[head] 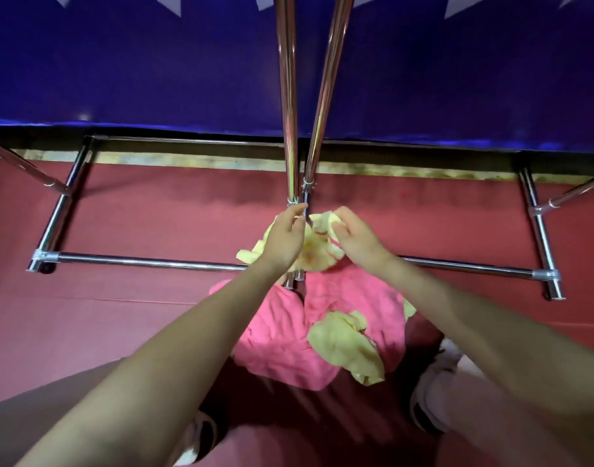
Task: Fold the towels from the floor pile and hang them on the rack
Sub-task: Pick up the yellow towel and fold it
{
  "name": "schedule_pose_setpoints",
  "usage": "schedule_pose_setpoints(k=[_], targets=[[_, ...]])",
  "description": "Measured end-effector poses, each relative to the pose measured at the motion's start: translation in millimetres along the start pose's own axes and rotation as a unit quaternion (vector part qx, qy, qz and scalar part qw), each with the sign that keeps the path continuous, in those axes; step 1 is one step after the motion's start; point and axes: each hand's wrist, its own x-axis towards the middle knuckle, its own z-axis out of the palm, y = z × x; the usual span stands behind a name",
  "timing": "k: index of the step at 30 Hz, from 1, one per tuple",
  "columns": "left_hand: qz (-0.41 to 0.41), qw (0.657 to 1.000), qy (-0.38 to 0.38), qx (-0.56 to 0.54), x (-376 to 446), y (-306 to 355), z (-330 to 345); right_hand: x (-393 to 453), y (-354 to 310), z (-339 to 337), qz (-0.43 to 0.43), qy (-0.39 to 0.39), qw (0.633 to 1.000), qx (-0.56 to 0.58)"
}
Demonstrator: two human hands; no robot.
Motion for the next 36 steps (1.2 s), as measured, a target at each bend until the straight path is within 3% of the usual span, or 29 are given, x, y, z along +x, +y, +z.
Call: schedule_pose_setpoints(k=[5, 9, 13, 19, 23, 28, 30, 32, 34, 36], targets=[[0.057, 0.995, -0.077, -0.002, -38, 54, -25, -35, -77, -58, -0.124, -0.097, 0.981, -0.117], [0.107, 0.988, -0.107, 0.017, -91, 82, -49, -73, -135, -94, -0.194, -0.07, 0.968, -0.145], [0.173, 0.984, -0.03, 0.012, -151, 106, -68, -124, -167, -115, -0.224, -0.027, 0.964, -0.142], [0.266, 0.961, 0.071, 0.033, -239, 115, -83, -197, -163, -107, -0.179, -0.033, 0.962, -0.205], [0.225, 0.959, 0.174, -0.004, -262, 94, -91, -233, -146, -94, -0.096, -0.055, 0.961, -0.252], [0.184, 0.951, 0.249, -0.019, -271, 95, -107, -253, -152, -102, 0.0, -0.016, 0.995, -0.095], [0.159, 0.951, 0.261, -0.035, -273, 92, -111, -262, -153, -105, 0.023, 0.011, 0.999, 0.027], [0.141, 0.952, 0.268, -0.05, -275, 90, -112, -268, -150, -104, 0.028, 0.037, 0.976, 0.214], [0.125, 0.949, 0.28, -0.073, -277, 87, -112, -270, -148, -107, 0.016, 0.047, 0.926, 0.375], [0.106, 0.95, 0.277, -0.099, -278, 86, -109, -271, -150, -109, 0.011, 0.071, 0.898, 0.435]])
